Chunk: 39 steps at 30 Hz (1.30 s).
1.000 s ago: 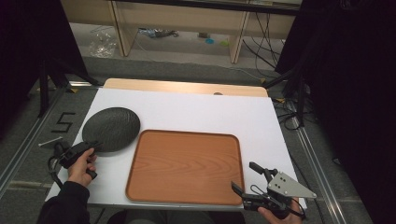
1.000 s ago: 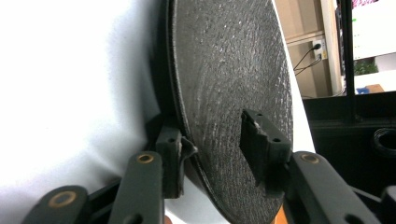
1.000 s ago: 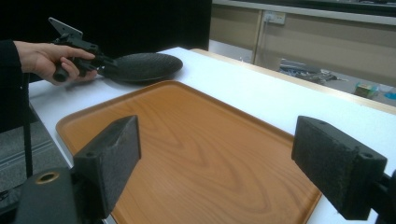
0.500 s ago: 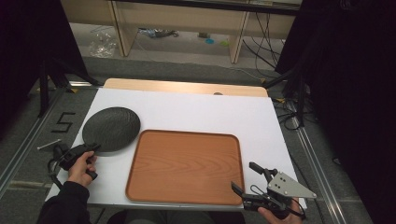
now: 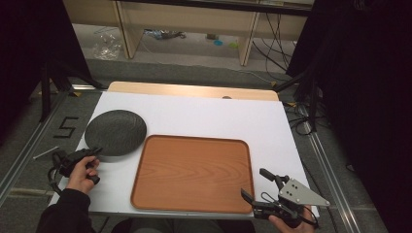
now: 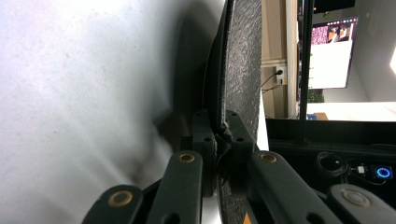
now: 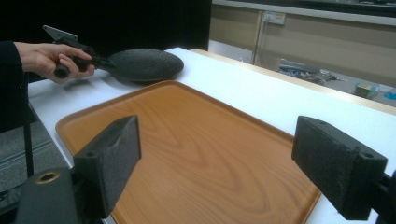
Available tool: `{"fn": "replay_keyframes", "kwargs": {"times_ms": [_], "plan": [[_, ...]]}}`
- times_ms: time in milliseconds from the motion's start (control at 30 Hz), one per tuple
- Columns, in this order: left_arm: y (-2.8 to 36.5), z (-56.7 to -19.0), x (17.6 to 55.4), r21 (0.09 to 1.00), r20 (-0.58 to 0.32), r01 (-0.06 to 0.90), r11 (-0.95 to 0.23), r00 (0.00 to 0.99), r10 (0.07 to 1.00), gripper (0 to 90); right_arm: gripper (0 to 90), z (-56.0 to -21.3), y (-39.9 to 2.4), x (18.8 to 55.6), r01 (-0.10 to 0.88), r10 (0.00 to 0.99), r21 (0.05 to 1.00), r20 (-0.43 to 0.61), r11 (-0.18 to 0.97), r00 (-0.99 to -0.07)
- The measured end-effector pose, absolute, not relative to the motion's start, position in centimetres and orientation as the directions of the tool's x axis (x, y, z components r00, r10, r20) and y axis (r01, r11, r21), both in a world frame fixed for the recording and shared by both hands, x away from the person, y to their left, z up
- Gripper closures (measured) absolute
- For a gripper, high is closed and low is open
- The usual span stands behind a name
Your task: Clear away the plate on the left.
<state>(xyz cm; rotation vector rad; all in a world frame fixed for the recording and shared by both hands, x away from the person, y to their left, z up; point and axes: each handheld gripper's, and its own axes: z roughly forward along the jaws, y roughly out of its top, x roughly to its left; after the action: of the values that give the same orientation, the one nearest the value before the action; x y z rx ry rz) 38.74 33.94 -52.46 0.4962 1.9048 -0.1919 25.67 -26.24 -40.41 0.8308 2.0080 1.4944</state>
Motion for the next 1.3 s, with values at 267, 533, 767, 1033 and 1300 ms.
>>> {"fn": "replay_keyframes", "kwargs": {"times_ms": [267, 533, 767, 1033, 1300], "plan": [[33.9, -52.1, 38.6, 0.082, -0.923, 0.41, 0.909, -0.312, 0.224, 84.8, 16.6, -40.4, -26.2, 25.5, 0.2, 0.723, 0.958, -0.01, 0.205, -0.691], [33.8, -51.6, 38.3, 0.08, -0.922, 0.383, 0.92, -0.321, 0.214, 84.5, 16.5, -40.3, -26.3, 25.7, 0.175, 0.719, 0.961, -0.035, 0.216, -0.694], [33.7, -50.8, 38.0, 0.056, -0.945, 0.372, 0.926, -0.28, 0.17, 84.4, 16.4, -40.4, -26.3, 25.5, 0.205, 0.72, 0.957, -0.005, 0.204, -0.694], [32.7, -49.8, 37.8, 0.062, -0.957, 0.418, 0.906, -0.234, 0.173, 84.2, 16.4, -40.4, -26.1, 25.7, 0.187, 0.714, 0.965, -0.003, 0.187, -0.7], [30.8, -49.2, 37.8, 0.071, -0.961, 0.483, 0.873, -0.203, 0.19, 84.3, 16.3, -40.4, -26.3, 25.7, 0.181, 0.717, 0.962, -0.023, 0.206, -0.697]]}}
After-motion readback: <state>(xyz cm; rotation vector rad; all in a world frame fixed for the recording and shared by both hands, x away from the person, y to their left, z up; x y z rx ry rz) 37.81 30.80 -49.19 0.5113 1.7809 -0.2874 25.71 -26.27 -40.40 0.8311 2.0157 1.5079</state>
